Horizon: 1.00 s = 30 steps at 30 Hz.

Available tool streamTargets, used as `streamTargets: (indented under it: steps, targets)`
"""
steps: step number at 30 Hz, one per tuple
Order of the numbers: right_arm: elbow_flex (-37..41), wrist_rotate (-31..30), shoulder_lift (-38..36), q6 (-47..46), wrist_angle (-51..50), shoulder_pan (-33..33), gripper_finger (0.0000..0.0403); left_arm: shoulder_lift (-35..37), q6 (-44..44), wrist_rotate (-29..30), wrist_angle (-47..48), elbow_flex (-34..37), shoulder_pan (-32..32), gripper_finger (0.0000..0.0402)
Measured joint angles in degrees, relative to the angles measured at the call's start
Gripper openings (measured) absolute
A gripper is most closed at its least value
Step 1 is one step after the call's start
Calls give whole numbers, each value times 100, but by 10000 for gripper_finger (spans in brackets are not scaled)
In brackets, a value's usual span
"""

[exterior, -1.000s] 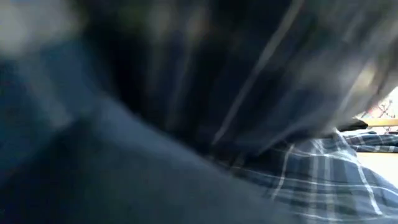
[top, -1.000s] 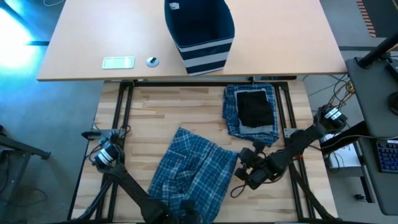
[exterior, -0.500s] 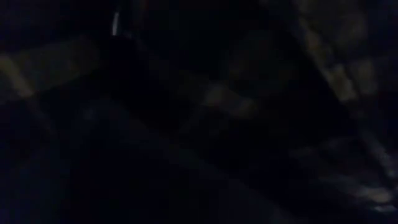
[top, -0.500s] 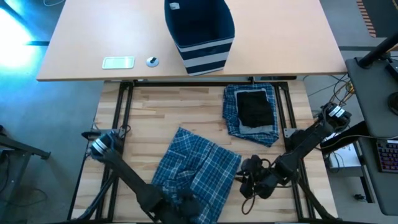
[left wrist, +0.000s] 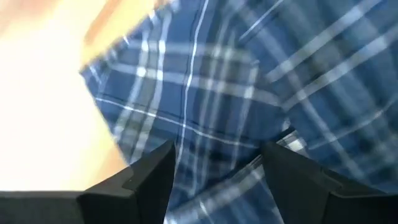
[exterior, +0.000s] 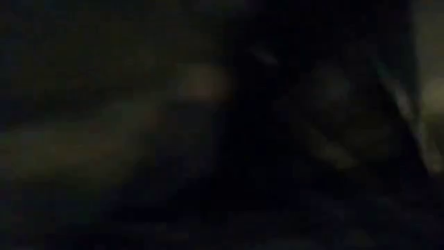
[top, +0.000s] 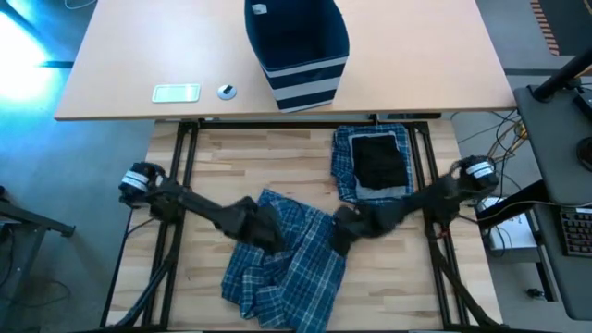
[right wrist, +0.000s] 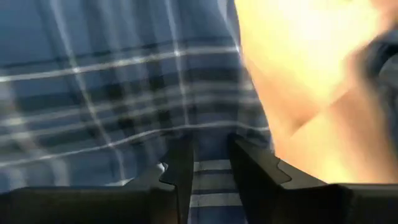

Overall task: Fold Laundry from Bin
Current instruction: Fold the blue patterned long sleeve

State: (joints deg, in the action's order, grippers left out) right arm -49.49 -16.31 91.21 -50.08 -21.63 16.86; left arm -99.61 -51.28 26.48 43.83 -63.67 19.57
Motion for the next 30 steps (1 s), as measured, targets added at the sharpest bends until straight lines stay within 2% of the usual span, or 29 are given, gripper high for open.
streamTargets:
  steps: [4,8,13,16,19,22,26,30]
  targets:
    - [-158,593,448,1277,485,-1051,88,409,-7,-203,-255,893,-337,221]
    - [-634,945,942,2311,1074,-2030,70,1366,295,-187,-208,1610,-665,221]
    - [-1966,926,1525,3716,1187,-3118,56,2915,816,-152,-261,2490,-1486,221]
    - [-2936,917,1558,4211,439,-3499,54,3728,1424,-202,-642,2823,-1716,221]
    - [-3616,1089,1396,4676,-543,-3521,56,4288,1804,-413,-1203,3002,-1701,221]
    - [-3870,1418,1112,4676,-1478,-3317,64,4544,1874,-1007,-1826,3188,-1673,221]
    - [-3648,1801,815,4270,-2419,-2674,74,4547,1714,-1861,-2326,3384,-1441,221]
    - [-3153,1889,721,3693,-2643,-1632,76,4352,1479,-1975,-2747,3364,-778,221]
